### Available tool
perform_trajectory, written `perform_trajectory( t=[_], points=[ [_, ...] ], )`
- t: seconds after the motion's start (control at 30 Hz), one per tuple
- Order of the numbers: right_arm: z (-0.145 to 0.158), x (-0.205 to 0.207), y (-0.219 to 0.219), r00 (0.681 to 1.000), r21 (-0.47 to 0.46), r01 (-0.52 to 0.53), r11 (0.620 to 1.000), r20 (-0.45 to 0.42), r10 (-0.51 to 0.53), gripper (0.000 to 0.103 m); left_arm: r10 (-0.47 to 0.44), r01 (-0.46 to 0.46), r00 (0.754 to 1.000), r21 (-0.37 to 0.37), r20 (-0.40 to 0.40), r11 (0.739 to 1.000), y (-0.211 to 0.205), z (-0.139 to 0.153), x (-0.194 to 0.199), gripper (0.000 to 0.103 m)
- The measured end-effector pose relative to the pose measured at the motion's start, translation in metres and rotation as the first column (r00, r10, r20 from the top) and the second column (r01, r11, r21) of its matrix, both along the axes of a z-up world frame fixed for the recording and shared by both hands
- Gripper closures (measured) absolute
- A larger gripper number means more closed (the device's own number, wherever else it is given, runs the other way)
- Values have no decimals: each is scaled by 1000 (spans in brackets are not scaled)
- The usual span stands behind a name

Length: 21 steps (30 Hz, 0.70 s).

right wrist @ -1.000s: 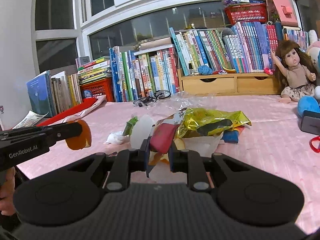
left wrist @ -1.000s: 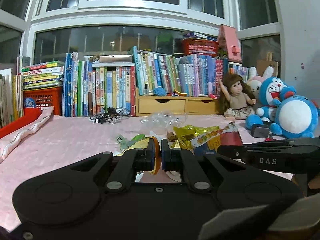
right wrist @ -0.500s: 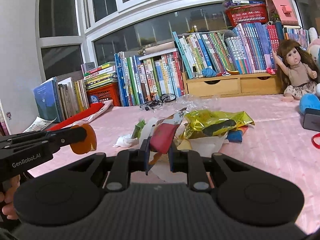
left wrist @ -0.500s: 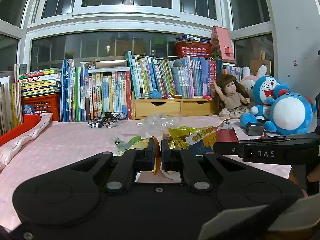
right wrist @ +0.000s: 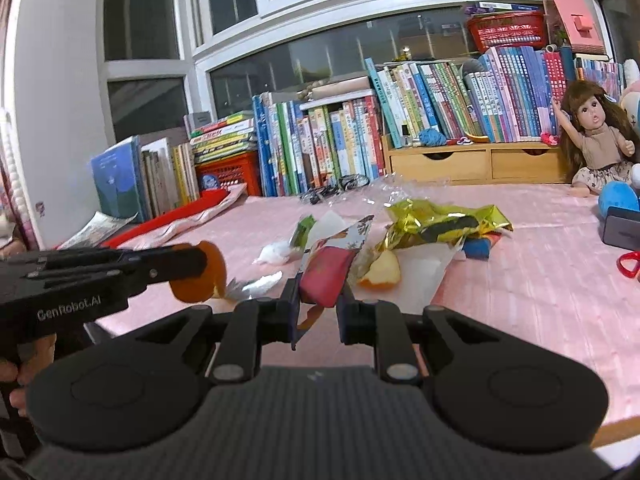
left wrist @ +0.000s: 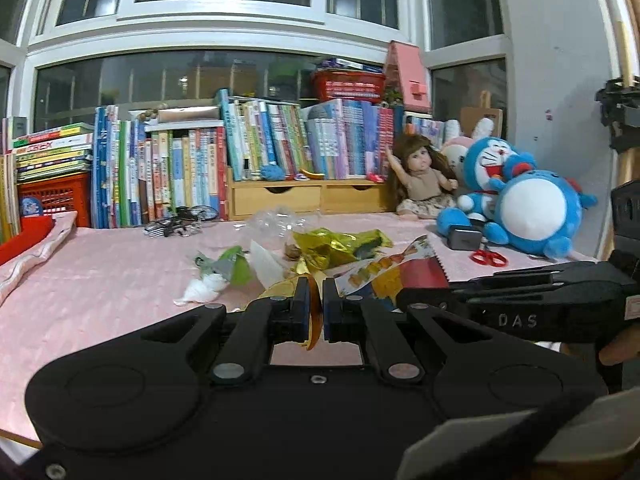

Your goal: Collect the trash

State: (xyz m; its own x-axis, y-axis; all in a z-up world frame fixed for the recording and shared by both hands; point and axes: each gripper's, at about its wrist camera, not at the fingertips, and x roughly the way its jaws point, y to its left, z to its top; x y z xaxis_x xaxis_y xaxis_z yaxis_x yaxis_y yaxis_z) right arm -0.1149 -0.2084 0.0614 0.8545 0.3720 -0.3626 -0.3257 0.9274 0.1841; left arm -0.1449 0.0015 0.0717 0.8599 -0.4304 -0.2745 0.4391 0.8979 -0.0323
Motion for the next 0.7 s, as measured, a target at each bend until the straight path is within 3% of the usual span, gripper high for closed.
perform_trajectory(
  t=[0.47, 0.7],
  points=[
    [-12, -45, 3, 998, -55, -25, 998, -54, 22, 80, -53, 53, 998, 17, -27, 998, 0, -12, -51, 97],
    [-24, -62, 8, 995, -74, -50, 996, -95, 43, 80, -54, 56, 994, 24, -97, 998, -1, -32, -64, 97]
  ],
)
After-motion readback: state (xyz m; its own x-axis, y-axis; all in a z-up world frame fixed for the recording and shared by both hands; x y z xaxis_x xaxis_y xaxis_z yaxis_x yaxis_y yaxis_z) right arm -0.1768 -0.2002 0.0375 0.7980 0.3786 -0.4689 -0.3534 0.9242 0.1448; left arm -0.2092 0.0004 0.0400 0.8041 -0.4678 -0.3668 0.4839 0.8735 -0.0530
